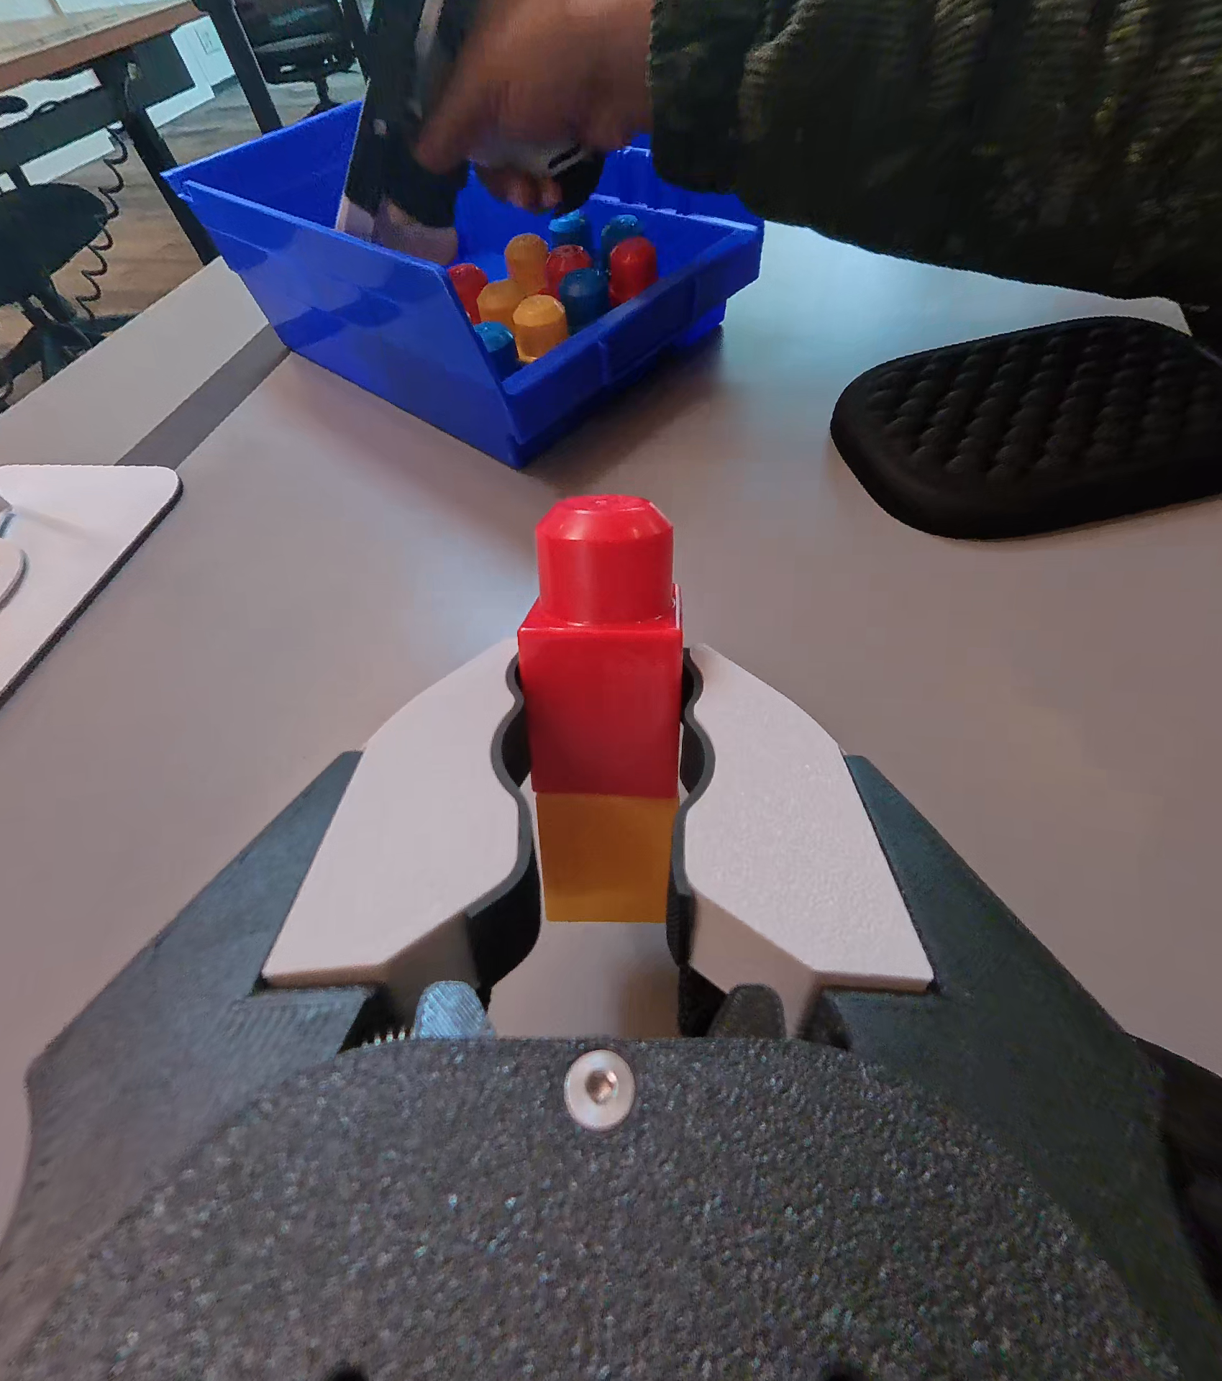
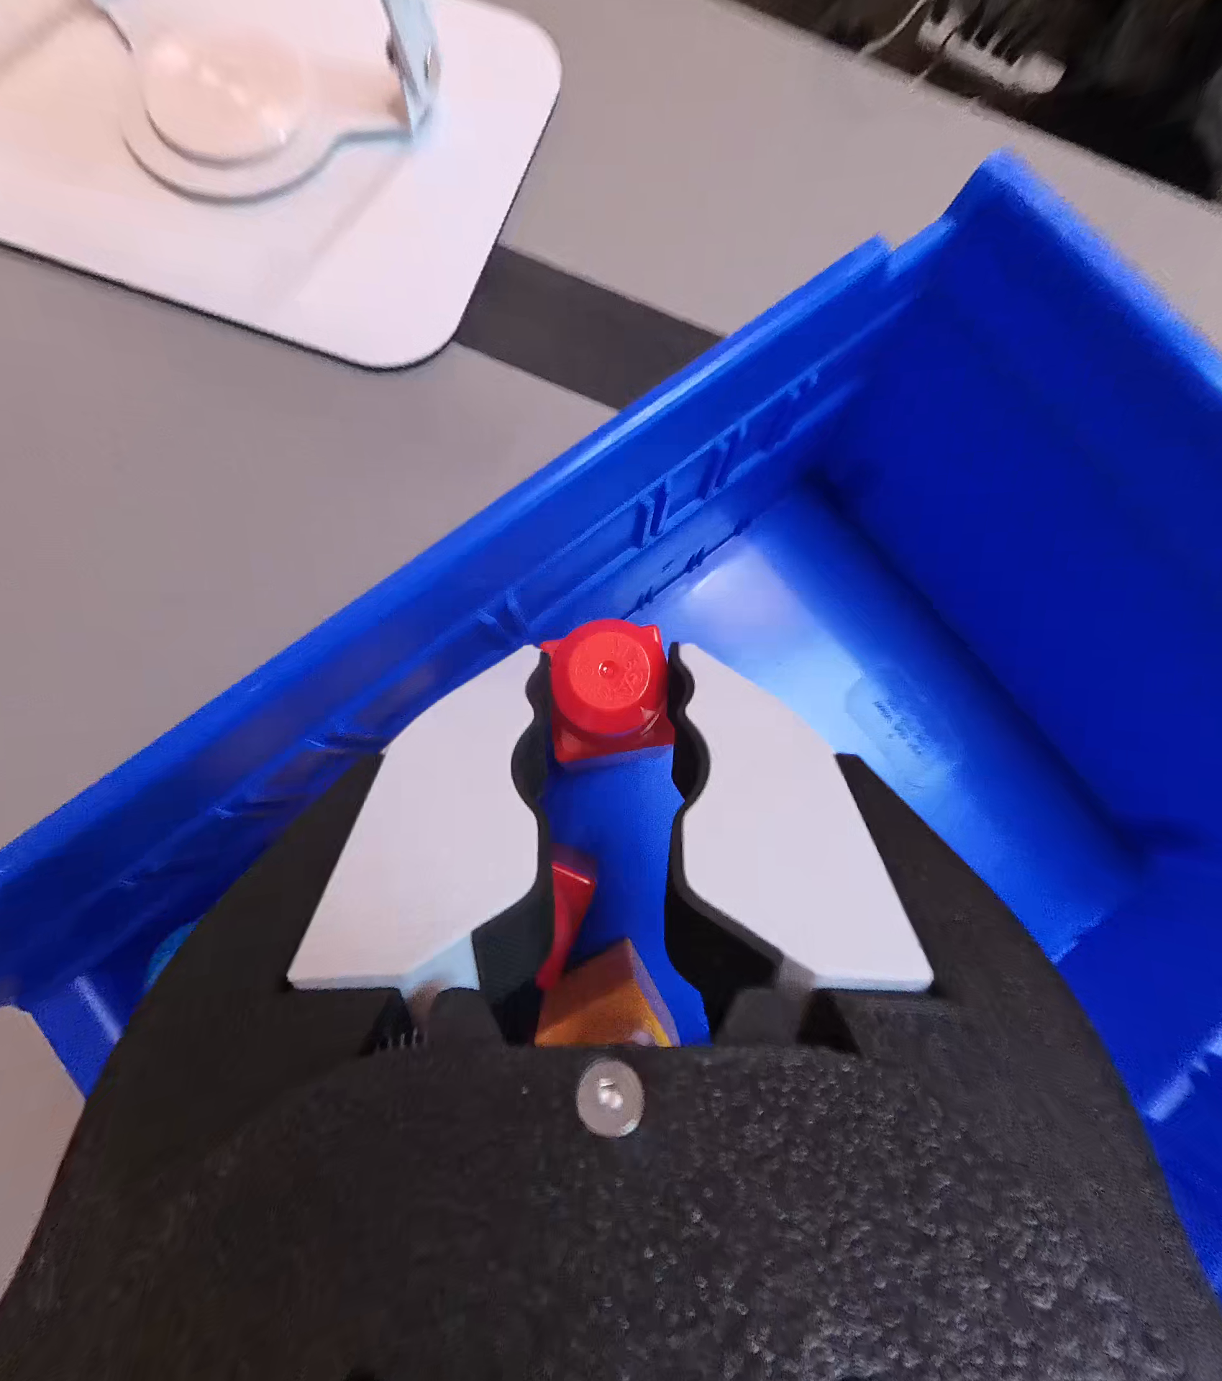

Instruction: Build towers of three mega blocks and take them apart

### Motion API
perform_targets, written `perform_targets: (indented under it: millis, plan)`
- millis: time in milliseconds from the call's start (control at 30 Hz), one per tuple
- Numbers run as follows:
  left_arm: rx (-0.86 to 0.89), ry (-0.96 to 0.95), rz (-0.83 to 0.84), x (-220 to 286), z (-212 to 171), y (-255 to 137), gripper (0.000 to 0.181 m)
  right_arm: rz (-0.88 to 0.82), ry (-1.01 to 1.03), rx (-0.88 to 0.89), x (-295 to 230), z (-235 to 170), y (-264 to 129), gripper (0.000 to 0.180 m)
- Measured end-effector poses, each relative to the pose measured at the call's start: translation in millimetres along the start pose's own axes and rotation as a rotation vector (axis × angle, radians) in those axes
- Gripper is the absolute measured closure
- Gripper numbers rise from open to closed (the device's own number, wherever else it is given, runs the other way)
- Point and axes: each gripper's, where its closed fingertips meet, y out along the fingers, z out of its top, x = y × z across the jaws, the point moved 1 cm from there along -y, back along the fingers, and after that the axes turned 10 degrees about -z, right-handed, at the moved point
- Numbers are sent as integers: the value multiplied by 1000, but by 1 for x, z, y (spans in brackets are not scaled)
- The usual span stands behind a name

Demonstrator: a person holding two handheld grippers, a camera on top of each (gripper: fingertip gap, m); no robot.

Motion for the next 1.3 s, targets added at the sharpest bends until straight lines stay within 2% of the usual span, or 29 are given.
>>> perform_targets:
  millis: [200,267,367,467,567,700,833,867,900,967,1067,1133,1167,1200,1300]
  plan:
    - [-12,11,-10,2,-3,4,144,232,16,-72,-18,-8,5,149]
    - [-11,12,-11,3,-3,5,144,244,6,-60,-17,-7,3,141]
    - [3,14,-11,4,-1,6,144,252,28,25,-16,4,-12,135]
    - [17,8,-13,4,0,6,144,213,-10,234,-22,26,-47,134]
    - [22,11,-17,6,1,7,144,347,-168,472,-75,34,-104,128]
    - [27,29,-41,12,2,10,144,693,-426,553,-184,-8,-166,126]
    - [22,49,-66,20,3,14,144,824,-649,540,-266,-56,-182,127]
    - [17,51,-73,21,3,15,144,834,-673,535,-279,-62,-181,131]
    - [9,56,-79,23,2,15,145,831,-689,533,-289,-65,-178,144]
    - [-32,79,-69,22,-5,17,144,815,-715,519,-297,-68,-172,150]
    - [12,89,-51,19,2,13,142,834,-667,556,-291,-63,-176,150]
    - [9,97,-44,15,1,10,130,855,-605,591,-281,-57,-182,150]
    - [-5,92,-45,14,-3,10,132,873,-571,614,-276,-53,-187,150]
    - [-21,91,-47,14,-6,11,143,893,-539,636,-271,-50,-192,151]
    - [-13,77,-67,17,-3,11,144,918,-506,650,-264,-50,-197,151]
